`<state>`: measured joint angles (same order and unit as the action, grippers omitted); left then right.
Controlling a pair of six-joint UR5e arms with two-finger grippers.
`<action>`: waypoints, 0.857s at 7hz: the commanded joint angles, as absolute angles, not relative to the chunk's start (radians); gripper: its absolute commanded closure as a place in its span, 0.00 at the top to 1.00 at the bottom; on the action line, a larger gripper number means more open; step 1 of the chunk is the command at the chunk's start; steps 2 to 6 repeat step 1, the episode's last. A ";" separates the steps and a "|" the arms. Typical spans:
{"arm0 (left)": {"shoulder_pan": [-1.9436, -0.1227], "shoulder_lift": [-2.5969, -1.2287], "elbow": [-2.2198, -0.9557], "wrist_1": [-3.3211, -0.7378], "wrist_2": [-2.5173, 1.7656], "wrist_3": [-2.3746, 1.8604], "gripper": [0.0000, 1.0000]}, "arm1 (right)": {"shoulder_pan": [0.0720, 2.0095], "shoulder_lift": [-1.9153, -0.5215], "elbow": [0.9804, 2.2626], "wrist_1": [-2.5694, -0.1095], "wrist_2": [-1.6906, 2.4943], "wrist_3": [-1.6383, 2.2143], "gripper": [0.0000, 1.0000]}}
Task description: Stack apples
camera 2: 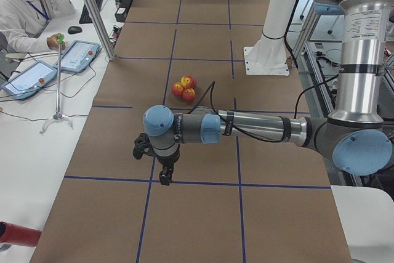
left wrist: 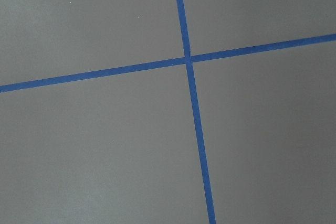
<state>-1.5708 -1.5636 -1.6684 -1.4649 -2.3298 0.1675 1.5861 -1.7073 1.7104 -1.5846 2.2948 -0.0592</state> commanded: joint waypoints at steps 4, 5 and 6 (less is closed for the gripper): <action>-1.571 -1.571 -1.670 -1.459 -2.329 0.167 1.00 | 1.586 -1.707 1.710 -1.585 2.295 -0.058 1.00; -1.571 -1.571 -1.670 -1.459 -2.329 0.167 1.00 | 1.586 -1.707 1.710 -1.585 2.295 -0.058 1.00; -1.571 -1.571 -1.670 -1.459 -2.329 0.167 1.00 | 1.586 -1.707 1.710 -1.585 2.295 -0.058 1.00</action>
